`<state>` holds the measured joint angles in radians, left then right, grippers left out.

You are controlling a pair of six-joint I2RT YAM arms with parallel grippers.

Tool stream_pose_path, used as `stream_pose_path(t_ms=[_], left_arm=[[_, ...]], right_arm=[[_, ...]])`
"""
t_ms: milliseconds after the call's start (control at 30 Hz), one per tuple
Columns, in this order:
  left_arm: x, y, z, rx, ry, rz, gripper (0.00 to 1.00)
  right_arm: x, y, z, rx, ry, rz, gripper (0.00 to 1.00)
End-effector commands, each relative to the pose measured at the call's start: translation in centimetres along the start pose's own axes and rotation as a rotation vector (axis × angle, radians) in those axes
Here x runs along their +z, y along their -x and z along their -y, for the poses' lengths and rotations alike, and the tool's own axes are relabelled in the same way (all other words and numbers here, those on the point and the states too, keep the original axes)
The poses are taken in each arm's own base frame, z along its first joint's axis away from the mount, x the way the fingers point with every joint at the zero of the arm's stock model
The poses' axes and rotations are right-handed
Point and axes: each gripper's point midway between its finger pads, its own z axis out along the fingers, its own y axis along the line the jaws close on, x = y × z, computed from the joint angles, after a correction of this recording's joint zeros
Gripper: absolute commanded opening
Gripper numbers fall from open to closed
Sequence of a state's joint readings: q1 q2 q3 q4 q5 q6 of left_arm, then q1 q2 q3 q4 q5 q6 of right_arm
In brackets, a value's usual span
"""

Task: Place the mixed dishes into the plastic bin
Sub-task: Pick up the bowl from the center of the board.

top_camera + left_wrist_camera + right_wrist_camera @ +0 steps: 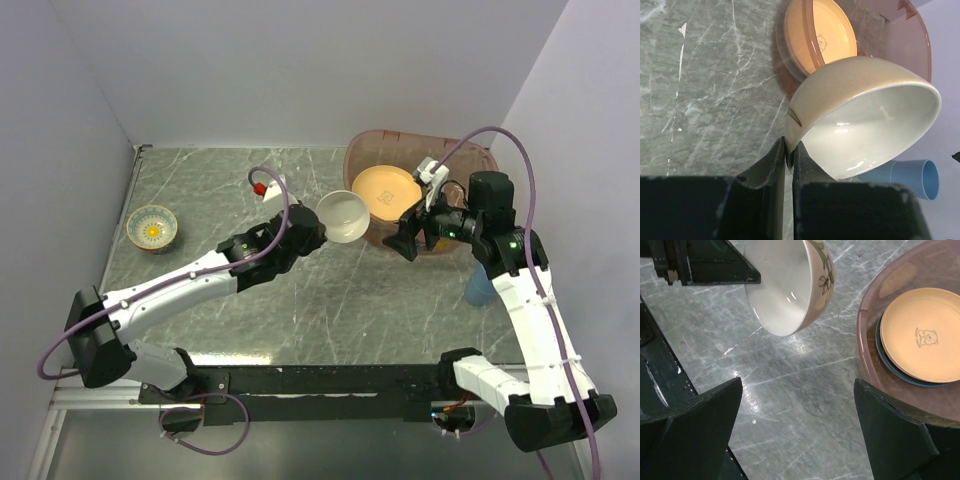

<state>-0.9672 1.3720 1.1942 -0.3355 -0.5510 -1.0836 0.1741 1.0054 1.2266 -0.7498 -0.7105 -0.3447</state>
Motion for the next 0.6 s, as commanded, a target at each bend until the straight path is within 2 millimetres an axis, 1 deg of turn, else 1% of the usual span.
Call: stream_pose_path(t_ms=[0, 133, 167, 200, 233, 300, 333, 367, 467, 500, 567], left_arm=[[-0.8, 3.1, 4.2, -0.1, -0.072, 0.107, 0.01], [-0.7, 2.5, 5.2, -0.088, -0.08, 0.101, 0.01], [-0.7, 2.4, 5.4, -0.087, -0.084, 0.1, 0.01], [-0.7, 2.4, 5.8, -0.091, -0.093, 0.1, 0.01], [-0.8, 2.0, 6.1, -0.085, -0.098, 0.094, 0.01], [-0.9, 2.0, 6.7, -0.087, -0.109, 0.092, 0.01], [-0.9, 1.6, 6.9, -0.083, -0.111, 0.087, 0.01], [-1.0, 1.5, 7.2, -0.083, -0.114, 0.085, 0.01], [-1.0, 0.9, 7.8, -0.082, -0.122, 0.077, 0.01], [-1.0, 0.9, 8.0, -0.083, -0.126, 0.076, 0.01], [-0.9, 0.6, 8.1, -0.079, -0.121, 0.072, 0.01]], right_arm=[[-0.2, 2.2, -0.1, -0.008, -0.005, 0.044, 1.0], [0.5, 2.3, 0.3, 0.032, -0.007, 0.049, 1.0], [0.7, 2.6, 0.5, 0.047, -0.013, 0.061, 1.0], [0.9, 2.6, 0.7, 0.062, -0.021, 0.062, 1.0], [1.3, 2.4, 1.3, 0.08, -0.039, 0.056, 1.0], [1.7, 2.6, 2.0, 0.113, -0.065, 0.067, 1.0], [2.2, 2.2, 2.5, 0.131, -0.08, 0.057, 1.0], [2.4, 2.5, 2.6, 0.14, -0.083, 0.066, 1.0], [3.3, 2.4, 3.1, 0.161, -0.091, 0.049, 1.0], [3.6, 2.4, 2.9, 0.16, -0.085, 0.041, 0.99], [4.1, 2.4, 3.4, 0.16, -0.104, 0.029, 0.95]])
